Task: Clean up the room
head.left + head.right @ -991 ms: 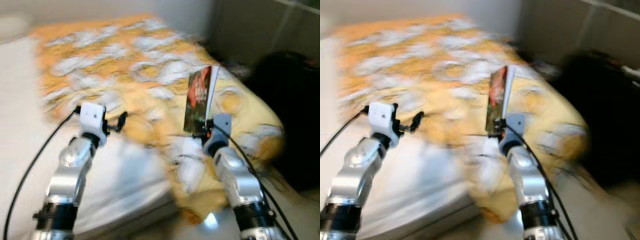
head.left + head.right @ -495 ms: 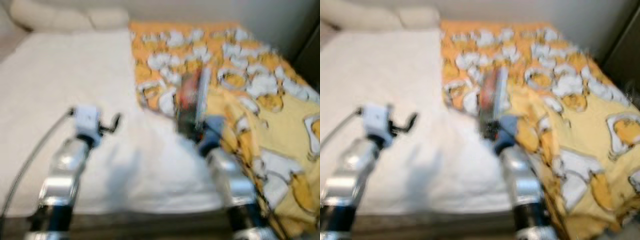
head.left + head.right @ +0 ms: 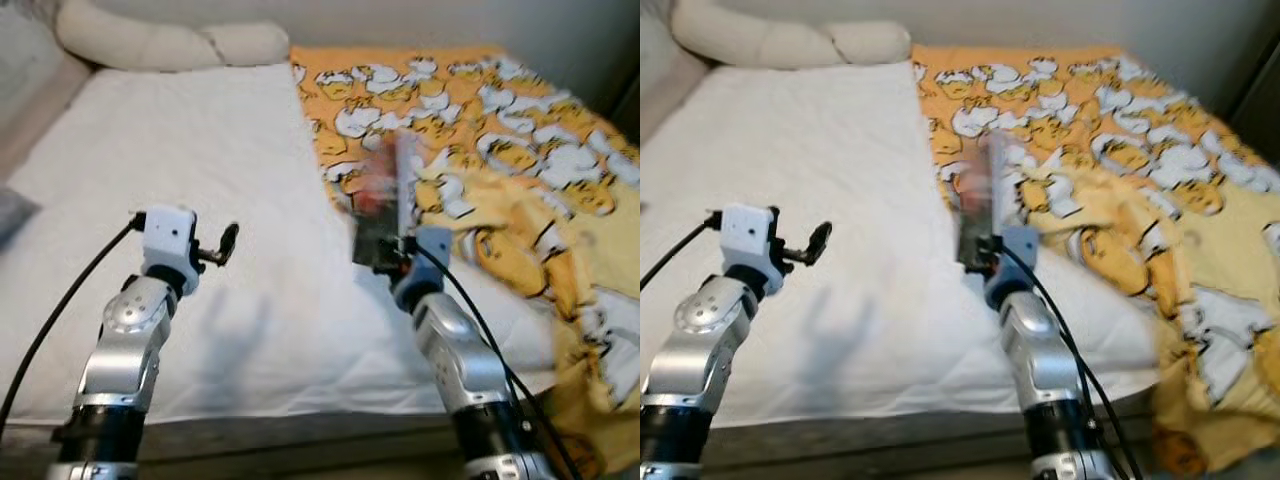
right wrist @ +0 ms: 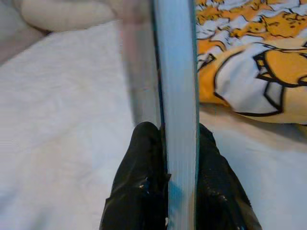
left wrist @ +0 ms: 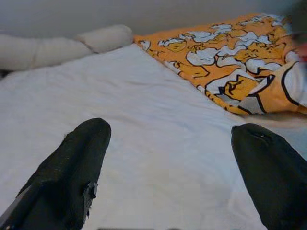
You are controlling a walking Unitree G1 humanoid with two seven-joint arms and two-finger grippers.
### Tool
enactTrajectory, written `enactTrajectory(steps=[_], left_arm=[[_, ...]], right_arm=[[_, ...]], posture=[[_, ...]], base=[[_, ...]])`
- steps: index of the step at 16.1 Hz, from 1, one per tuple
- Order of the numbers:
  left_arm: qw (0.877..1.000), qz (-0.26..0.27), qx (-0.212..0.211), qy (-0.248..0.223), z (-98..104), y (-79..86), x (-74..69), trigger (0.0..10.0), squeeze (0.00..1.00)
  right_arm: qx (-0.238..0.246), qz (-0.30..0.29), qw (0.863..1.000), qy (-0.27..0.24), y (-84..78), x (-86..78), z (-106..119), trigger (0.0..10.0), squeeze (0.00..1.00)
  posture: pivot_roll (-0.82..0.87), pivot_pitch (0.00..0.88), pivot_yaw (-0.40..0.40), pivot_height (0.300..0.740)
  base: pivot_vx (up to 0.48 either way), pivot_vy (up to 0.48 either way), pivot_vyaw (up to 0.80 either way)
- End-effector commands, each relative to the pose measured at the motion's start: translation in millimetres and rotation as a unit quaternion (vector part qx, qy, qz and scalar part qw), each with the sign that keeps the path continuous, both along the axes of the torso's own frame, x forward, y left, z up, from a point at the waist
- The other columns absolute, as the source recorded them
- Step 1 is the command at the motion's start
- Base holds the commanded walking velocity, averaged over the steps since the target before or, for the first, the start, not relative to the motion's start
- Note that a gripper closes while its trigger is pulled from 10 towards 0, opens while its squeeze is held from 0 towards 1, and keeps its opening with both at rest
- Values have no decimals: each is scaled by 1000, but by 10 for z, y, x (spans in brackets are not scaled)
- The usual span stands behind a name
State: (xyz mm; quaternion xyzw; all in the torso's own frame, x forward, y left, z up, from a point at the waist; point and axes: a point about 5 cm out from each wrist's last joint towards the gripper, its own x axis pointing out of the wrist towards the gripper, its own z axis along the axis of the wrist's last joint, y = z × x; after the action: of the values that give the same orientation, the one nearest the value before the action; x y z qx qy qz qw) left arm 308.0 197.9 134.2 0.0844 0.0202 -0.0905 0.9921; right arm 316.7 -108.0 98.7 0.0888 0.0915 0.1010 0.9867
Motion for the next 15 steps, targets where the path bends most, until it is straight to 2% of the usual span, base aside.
enactTrajectory(steps=[1, 4, 15], left_arm=[[1000, -10, 5, -2, 14, -60, 8, 10000, 1000], [1000, -11, 6, -2, 15, -65, 15, 10000, 1000], [1000, -12, 6, -3, 27, -71, 31, 10000, 1000]], right_arm=[[2, -21, 1000, -8, -110, 25, 42, 10000, 0], [15, -21, 1000, -9, -105, 29, 59, 10000, 0], [12, -13, 1000, -14, -75, 36, 69, 10000, 0]], posture=[[98, 0, 5, 740], [101, 0, 5, 740], [102, 0, 3, 740]], base=[[0, 390, 0], [0, 390, 0], [0, 376, 0]])
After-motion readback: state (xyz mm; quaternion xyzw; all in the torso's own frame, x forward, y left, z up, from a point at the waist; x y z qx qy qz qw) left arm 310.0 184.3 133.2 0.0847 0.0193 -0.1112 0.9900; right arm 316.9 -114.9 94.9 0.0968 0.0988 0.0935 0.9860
